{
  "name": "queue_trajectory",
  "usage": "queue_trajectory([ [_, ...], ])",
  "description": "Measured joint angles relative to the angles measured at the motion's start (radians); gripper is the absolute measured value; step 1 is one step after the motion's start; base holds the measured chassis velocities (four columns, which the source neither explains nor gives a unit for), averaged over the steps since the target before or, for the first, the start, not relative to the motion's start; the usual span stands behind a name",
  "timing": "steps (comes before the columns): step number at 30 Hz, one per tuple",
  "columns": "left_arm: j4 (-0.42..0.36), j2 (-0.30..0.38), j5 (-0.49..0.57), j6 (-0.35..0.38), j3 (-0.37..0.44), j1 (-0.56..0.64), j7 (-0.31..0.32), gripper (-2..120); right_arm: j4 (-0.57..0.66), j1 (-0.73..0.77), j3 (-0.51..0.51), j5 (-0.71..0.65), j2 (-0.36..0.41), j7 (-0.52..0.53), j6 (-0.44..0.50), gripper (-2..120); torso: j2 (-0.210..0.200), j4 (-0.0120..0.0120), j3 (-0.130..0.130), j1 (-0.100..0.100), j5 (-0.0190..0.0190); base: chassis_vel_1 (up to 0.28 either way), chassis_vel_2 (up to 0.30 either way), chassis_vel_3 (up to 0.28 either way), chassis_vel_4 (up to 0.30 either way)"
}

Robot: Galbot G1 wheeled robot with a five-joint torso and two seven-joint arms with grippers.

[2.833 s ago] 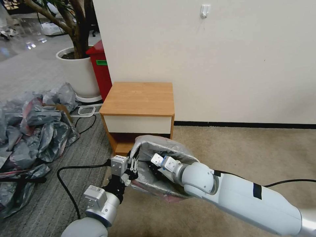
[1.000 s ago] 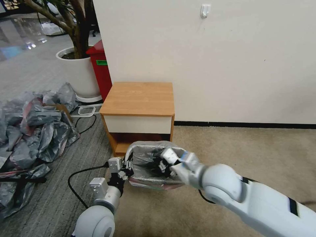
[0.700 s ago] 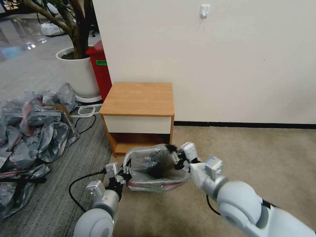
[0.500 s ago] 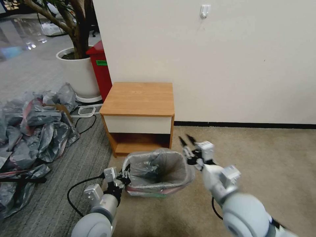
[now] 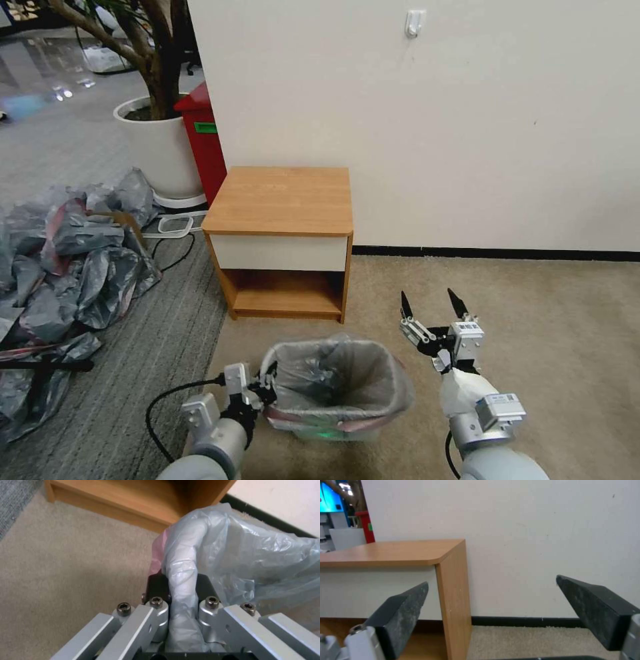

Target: Pick up the garbage bag from the table and place it over the trash can.

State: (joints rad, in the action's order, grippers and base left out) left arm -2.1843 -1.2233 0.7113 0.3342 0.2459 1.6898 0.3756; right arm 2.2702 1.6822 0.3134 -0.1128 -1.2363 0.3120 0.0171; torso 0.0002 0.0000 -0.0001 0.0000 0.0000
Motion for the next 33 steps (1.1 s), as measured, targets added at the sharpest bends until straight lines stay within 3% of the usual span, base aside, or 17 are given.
queue_trajectory([
  [12,0.057,0.01,-0.041,-0.017,-0.018,-0.01,-0.021,7,-0.007,-0.003,0.01,-0.006,-0.013,0.004,0.0,100,0.0,0.0,0.0,0.0,0.0,0.0,0.0,0.0,0.0],
  [20,0.074,0.016,-0.052,-0.033,-0.008,-0.007,-0.032,40,-0.014,-0.011,0.002,-0.005,-0.028,0.004,-0.006,100,0.0,0.0,0.0,0.0,0.0,0.0,0.0,0.0,0.0],
  [26,0.072,0.03,-0.054,-0.045,0.007,-0.002,-0.043,57,-0.018,-0.013,0.001,-0.005,-0.033,0.004,-0.009,100,0.0,0.0,0.0,0.0,-0.0001,0.0,0.0,0.0,0.0],
  [33,0.019,0.063,-0.132,-0.09,0.054,0.013,-0.094,86,-0.027,-0.011,0.012,-0.014,-0.04,0.003,-0.012,100,0.0,-0.0001,0.0,0.0,-0.0001,0.0,0.0,0.0,0.0],
])
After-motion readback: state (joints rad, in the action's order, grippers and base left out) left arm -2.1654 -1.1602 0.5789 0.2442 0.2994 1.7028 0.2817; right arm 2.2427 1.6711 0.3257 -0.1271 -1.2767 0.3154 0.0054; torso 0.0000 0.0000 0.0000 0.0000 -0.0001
